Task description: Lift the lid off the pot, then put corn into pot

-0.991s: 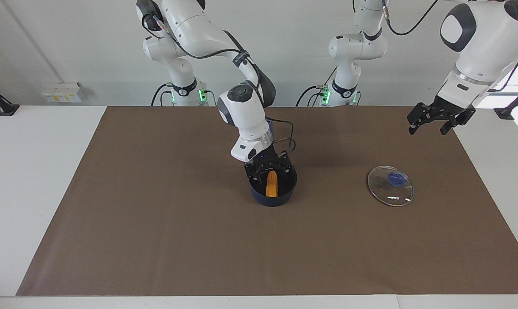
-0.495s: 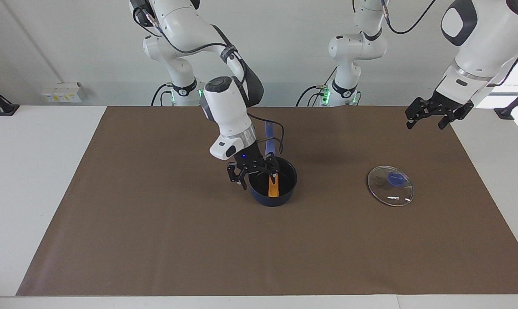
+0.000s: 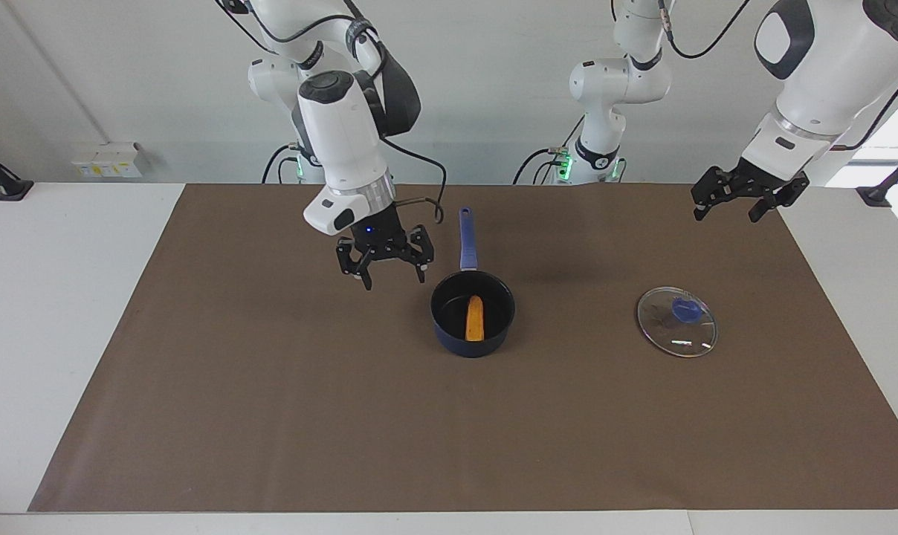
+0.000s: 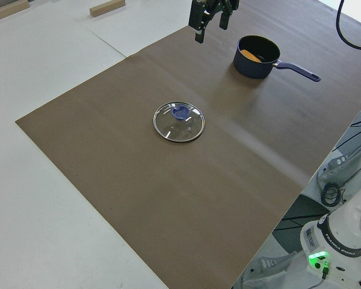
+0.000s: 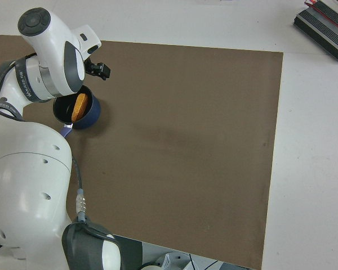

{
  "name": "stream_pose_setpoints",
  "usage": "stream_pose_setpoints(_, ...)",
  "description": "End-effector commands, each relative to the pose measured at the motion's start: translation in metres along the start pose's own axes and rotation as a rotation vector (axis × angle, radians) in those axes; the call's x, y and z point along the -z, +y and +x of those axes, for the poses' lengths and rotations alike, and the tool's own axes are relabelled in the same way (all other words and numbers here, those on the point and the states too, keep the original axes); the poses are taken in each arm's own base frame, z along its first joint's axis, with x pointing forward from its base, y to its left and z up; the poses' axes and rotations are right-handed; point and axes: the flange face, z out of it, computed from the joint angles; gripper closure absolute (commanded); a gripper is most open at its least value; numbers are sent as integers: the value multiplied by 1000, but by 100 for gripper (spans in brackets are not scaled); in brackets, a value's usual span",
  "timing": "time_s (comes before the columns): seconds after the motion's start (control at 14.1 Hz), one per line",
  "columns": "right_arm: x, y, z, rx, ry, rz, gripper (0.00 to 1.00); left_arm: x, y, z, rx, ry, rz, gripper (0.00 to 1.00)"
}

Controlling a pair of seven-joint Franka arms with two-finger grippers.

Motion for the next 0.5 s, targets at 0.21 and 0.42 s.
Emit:
stream_pose_setpoints(0.21, 93, 64, -13, -77, 15, -65, 0, 14, 7, -14, -21, -1, -1, 0)
stream_pose_setpoints(0.42, 123, 92, -19, -127, -14, -98, 0, 15, 8, -15, -52, 2, -8, 0)
